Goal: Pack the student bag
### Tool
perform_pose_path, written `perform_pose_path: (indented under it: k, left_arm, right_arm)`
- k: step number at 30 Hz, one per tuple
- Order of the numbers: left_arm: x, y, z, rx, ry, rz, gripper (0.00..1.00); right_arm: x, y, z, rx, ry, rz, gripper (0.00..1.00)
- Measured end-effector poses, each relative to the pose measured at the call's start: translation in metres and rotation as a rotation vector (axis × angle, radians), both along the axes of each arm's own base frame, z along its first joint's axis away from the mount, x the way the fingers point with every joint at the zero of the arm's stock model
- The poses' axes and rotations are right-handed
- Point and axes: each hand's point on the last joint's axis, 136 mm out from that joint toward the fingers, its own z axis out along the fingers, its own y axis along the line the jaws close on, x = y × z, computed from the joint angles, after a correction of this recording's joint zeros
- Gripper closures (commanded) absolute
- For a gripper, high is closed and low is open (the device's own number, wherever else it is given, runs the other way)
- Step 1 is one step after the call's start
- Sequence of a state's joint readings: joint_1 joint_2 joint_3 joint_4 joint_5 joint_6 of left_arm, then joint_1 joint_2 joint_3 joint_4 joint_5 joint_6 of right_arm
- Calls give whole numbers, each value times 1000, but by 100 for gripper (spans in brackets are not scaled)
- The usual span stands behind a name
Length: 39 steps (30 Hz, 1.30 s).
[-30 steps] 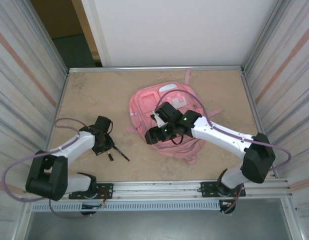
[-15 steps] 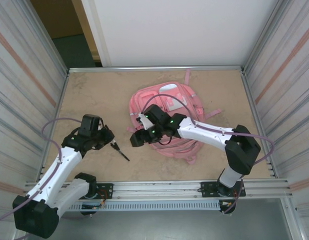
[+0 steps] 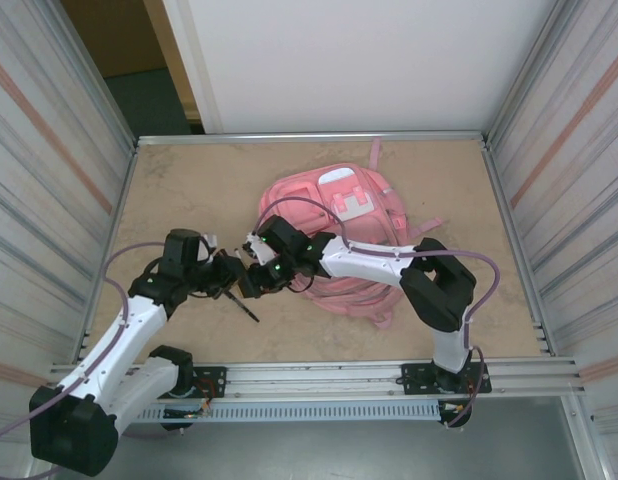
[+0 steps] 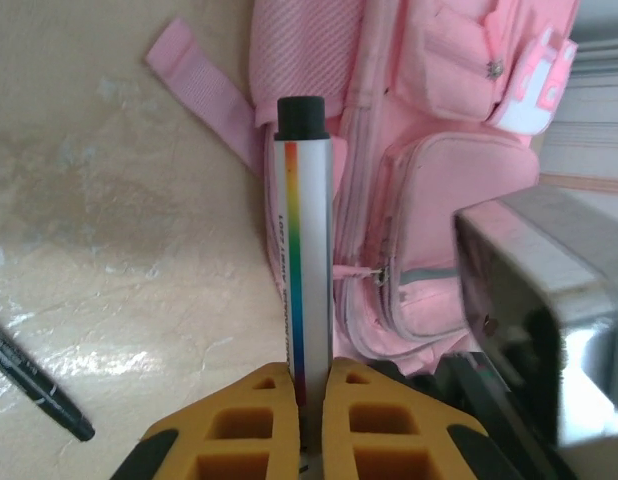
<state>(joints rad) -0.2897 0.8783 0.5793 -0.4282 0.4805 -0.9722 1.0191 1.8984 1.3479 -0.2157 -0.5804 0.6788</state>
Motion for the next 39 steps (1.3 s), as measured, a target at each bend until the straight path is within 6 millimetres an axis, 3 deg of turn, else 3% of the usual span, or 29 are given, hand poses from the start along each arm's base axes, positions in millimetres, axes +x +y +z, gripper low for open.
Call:
perform_pose_path:
  k: [1, 3, 4, 9, 12, 19, 23, 27, 30, 33, 36, 39]
  left_arm:
    - [-1, -1, 0, -11, 0, -5, 80]
    - [-1, -3, 2, -27, -6, -6, 55]
    - [-1, -3, 3, -30, -10, -7, 49]
    - [-3, -3, 14, -37, -69, -21, 33]
    - [-3, -6, 22, -52, -109, -44, 28]
    - [3, -25, 16, -54, -122, -141, 30]
    - [-5, -68, 20, 43, -223, -366, 28]
    - [-12, -123, 38, 174, -462, -624, 26]
    - [-15, -155, 41, 279, -641, -786, 24]
    - [-20, -180, 27, 407, -818, -985, 21]
    - [-24, -198, 0, 590, -969, -1157, 22]
    - [-9, -206, -23, 761, -1021, -1245, 23]
  right_arm:
    - [0, -2, -2, -14, 8, -8, 90]
    - [2, -3, -3, -13, 29, -16, 96]
    - [2, -4, -3, -12, 33, -13, 98]
    - [1, -8, -1, 0, 47, -9, 98]
    - [5, -26, 2, -8, 60, -35, 96]
    - [52, -110, 32, -50, 12, -239, 93]
    - [70, -165, 44, -80, -21, -377, 93]
    - [78, -219, 51, -95, -35, -514, 91]
    - [85, -262, 61, -91, -60, -638, 91]
    - [90, -301, 72, -82, -91, -760, 91]
    - [88, -337, 77, -65, -122, -891, 93]
    - [78, -361, 74, -46, -125, -994, 94]
